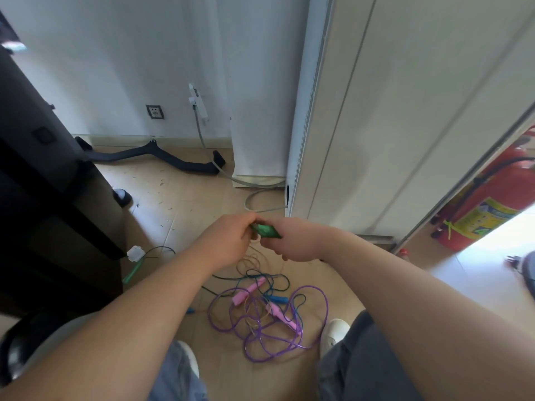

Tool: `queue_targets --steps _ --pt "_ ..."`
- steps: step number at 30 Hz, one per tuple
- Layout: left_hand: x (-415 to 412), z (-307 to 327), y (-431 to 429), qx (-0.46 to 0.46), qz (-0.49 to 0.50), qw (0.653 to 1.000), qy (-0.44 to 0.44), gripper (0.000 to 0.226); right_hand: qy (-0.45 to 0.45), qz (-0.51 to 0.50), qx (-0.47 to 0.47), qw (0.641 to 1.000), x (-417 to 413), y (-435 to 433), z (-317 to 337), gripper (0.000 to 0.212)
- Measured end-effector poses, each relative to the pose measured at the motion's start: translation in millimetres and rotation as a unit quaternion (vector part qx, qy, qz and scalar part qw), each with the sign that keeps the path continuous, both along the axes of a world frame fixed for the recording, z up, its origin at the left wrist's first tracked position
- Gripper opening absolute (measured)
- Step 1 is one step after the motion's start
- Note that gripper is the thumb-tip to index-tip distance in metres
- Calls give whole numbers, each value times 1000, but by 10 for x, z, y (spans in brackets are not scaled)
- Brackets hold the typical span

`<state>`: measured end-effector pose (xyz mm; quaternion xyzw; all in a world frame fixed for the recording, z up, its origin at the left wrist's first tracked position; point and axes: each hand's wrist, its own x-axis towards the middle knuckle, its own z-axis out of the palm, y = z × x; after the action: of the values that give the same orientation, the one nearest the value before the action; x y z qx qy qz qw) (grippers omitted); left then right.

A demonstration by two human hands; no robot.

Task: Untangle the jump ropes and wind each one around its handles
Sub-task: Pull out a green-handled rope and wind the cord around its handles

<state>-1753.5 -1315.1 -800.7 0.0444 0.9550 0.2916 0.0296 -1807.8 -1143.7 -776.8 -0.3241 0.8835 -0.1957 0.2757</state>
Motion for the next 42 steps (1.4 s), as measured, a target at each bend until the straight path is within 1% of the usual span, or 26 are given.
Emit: queue_targets --steps 3,5,7,9,12,14,16,20,23,24,26,27,28,29,30,32,33,35,37,38,39,42 --pt "16 32 16 32 36 999 1 31 -37 -16 -14 999 -25 40 18 17" --pt "5 56 15 68 73 995 15 28 -70 -37 -16 997 -39 77 27 18" --pt "11 80 0 94 87 992 17 27 -111 -60 -32 991 -46 106 28 20" --pt "30 90 -13 88 71 994 8 25 -136 -77 -55 986 -50 118 33 18" --pt "57 73 10 71 46 996 -3 20 -146 -76 -65 984 -41 121 45 14" --pt "49 65 23 74 49 996 -2 20 -163 -72 -61 982 -12 121 53 18" --pt "36 70 15 69 53 996 1 20 -169 -73 -57 981 7 117 66 23" --pt "29 96 -24 65 67 996 13 28 -178 -91 -75 977 21 92 134 23" --pt "21 83 -23 101 80 992 8 33 -232 -92 -103 963 45 100 192 12" --pt "14 53 -12 134 92 987 3 33 -260 -89 -118 954 58 93 209 10" --pt "14 -8 30 205 128 970 -19 29 -304 -90 -149 937 100 43 245 14" --pt "15 -33 52 221 141 965 -32 25 -310 -95 -161 932 122 6 259 17" --pt "12 -62 69 228 142 962 -41 22 -298 -102 -166 935 141 -32 266 20" --pt "12 -76 90 215 131 966 -49 22 -262 -108 -160 945 152 -67 277 22" --pt "11 -98 106 191 116 973 -58 21 -206 -113 -143 961 152 -101 276 23" --pt "25 -107 155 117 99 985 -78 13 -80 -116 -90 986 129 -147 245 16" --pt "40 -99 190 86 100 987 -89 16 -20 -111 -62 992 121 -167 218 13" --pt "44 -104 259 23 111 985 -127 27 75 -101 -8 992 127 -214 148 11" --pt "73 -91 313 -77 101 979 -161 33 127 -98 36 986 151 -245 85 9" --pt "91 -70 319 -144 67 974 -161 35 146 -92 63 983 167 -251 48 12" --pt "128 -17 320 -181 29 969 -162 34 166 -81 90 979 186 -247 12 12" --pt "170 93 302 -217 -72 968 -101 31 215 -28 149 965 222 -198 -124 15"
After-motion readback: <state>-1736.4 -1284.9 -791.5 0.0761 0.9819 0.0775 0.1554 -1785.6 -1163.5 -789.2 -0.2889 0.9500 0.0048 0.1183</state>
